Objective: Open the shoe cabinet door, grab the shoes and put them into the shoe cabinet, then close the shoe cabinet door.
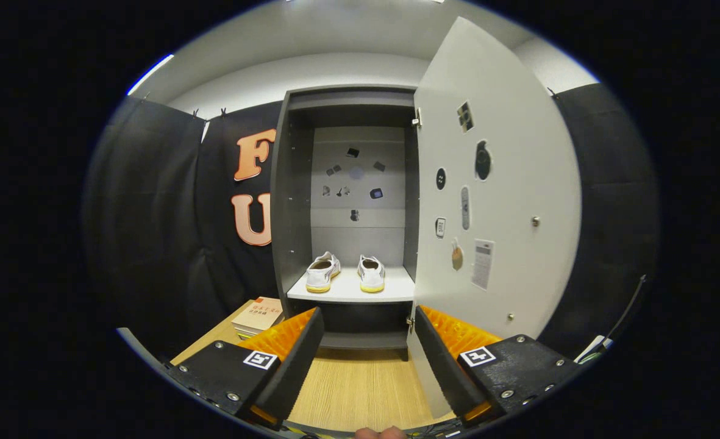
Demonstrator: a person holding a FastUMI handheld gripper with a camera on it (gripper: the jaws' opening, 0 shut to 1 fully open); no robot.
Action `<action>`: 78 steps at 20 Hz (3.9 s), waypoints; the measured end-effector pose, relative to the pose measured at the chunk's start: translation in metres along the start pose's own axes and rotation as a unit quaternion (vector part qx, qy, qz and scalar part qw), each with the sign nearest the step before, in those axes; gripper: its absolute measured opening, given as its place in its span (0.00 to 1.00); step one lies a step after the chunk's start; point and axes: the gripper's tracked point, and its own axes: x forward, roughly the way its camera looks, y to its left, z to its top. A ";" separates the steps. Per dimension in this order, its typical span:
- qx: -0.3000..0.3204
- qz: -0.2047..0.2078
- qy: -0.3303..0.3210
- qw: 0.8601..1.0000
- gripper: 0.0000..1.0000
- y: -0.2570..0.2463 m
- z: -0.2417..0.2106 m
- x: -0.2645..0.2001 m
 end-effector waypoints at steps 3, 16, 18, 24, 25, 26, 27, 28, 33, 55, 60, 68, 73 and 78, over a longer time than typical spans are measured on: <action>-0.003 0.006 -0.019 1.000 0.94 -0.026 0.005 -0.035; 0.020 -0.059 -0.039 0.997 0.93 -0.173 0.016 -0.067; 0.026 -0.062 -0.040 0.997 0.93 -0.183 0.017 -0.058; 0.038 -0.055 -0.044 0.997 0.93 -0.191 0.019 -0.028; 0.038 -0.051 -0.042 0.997 0.93 -0.189 0.017 -0.025; 0.037 -0.046 -0.040 0.997 0.93 -0.186 0.016 -0.023; 0.035 -0.046 -0.037 0.998 0.93 -0.181 0.016 -0.022; 0.034 -0.050 -0.041 0.997 0.93 -0.178 0.018 -0.020; 0.034 -0.059 -0.049 0.996 0.89 -0.153 0.017 -0.023; 0.025 0.038 -0.022 0.999 0.89 0.095 0.021 0.094; 0.021 0.042 -0.012 0.999 0.90 0.133 0.016 0.151; 0.007 0.054 -0.007 0.998 0.90 0.160 0.020 0.209; 0.007 0.060 -0.015 0.998 0.92 0.168 0.021 0.234; 0.002 0.062 -0.009 0.998 0.93 0.172 0.020 0.248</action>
